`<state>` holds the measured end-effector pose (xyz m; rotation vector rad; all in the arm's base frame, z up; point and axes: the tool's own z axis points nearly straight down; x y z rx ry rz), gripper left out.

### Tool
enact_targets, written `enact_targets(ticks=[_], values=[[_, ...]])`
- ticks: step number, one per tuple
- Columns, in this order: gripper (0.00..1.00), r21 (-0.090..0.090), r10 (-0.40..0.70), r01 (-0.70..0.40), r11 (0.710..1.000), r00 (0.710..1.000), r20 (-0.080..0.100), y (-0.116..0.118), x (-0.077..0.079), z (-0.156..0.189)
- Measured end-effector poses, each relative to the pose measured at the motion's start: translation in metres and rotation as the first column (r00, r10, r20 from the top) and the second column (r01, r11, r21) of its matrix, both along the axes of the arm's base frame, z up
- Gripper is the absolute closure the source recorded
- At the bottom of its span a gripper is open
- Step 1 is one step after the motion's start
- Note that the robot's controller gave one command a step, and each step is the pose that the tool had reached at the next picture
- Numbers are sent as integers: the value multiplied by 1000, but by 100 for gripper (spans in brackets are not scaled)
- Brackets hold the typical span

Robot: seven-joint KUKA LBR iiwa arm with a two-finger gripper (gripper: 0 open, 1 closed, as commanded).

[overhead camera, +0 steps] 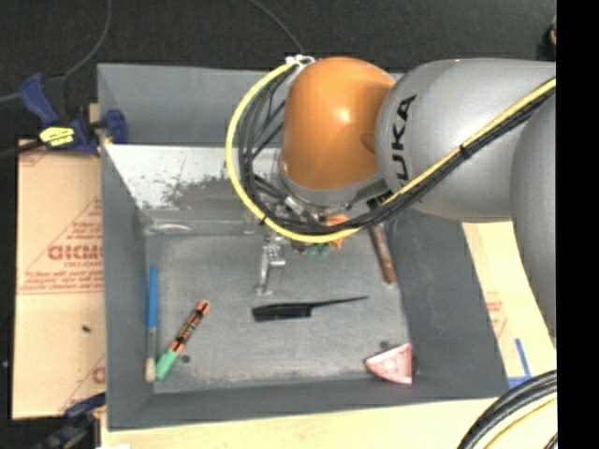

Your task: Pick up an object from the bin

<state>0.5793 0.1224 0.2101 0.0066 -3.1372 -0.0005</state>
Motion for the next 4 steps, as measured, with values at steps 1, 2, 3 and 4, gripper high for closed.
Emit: enact_targets(ticks=[1,2,3,4], values=[[0,1,-5,5,1000,1000,8,-1,1,5],[0,0,121,-121,993,993,8,-61,-11,-128],[0,3,-63,63,998,998,14,-73,-40,-70],[0,0,24,-24,1000,1000,8,-54,-26,-110]])
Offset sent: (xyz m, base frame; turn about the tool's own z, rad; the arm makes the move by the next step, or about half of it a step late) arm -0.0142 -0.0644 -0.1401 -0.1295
